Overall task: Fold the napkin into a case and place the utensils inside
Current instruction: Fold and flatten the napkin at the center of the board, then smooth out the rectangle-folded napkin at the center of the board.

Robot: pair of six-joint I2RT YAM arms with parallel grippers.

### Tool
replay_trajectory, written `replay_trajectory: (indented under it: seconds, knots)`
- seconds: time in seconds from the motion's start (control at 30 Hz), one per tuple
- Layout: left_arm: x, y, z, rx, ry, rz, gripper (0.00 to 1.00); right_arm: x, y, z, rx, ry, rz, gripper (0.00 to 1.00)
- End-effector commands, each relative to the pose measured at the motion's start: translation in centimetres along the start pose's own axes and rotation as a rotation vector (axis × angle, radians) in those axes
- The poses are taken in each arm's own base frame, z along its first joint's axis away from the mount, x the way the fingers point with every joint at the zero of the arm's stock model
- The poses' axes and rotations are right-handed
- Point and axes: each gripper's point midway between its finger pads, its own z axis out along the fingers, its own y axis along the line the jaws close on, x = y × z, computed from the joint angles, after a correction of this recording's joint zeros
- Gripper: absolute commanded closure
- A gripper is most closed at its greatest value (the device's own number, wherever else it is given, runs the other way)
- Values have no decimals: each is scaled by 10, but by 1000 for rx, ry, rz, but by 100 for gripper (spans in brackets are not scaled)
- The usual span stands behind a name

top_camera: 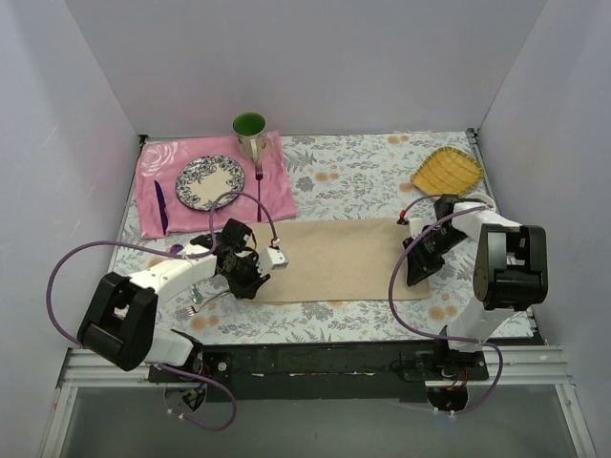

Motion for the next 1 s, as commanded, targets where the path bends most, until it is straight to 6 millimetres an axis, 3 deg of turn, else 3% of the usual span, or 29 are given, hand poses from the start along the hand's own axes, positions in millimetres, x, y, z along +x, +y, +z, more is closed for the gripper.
replay_trajectory:
  seconds: [0.0, 0.13, 0.2, 0.3, 0.4, 0.57, 0.8, 0.97]
  knots:
    - [-23, -4, -23, 2, -80, 101, 84, -32, 15, -38, -23, -108, -143, 70]
    - [-74, -3, -44, 24, -221, 7, 81, -89, 0, -78, 105, -260, -253, 61]
    - [-95, -1, -49, 38, -286, -55, 74, -120, -18, -97, 214, -331, -300, 49]
    - [-122, 7, -56, 55, -374, -135, 64, -145, -37, -110, 307, -363, -380, 33]
    - [-144, 26, -71, 81, -485, -254, 57, -161, -54, -110, 341, -344, -491, 31]
    - [-140, 40, -73, 130, -503, -343, 57, -174, -61, -96, 302, -336, -627, 32]
    - [-131, 49, -71, 133, -487, -363, 57, -176, -79, -73, 267, -277, -693, 34]
    - [-123, 46, -67, 138, -467, -359, 58, -181, -93, -60, 254, -249, -678, 44]
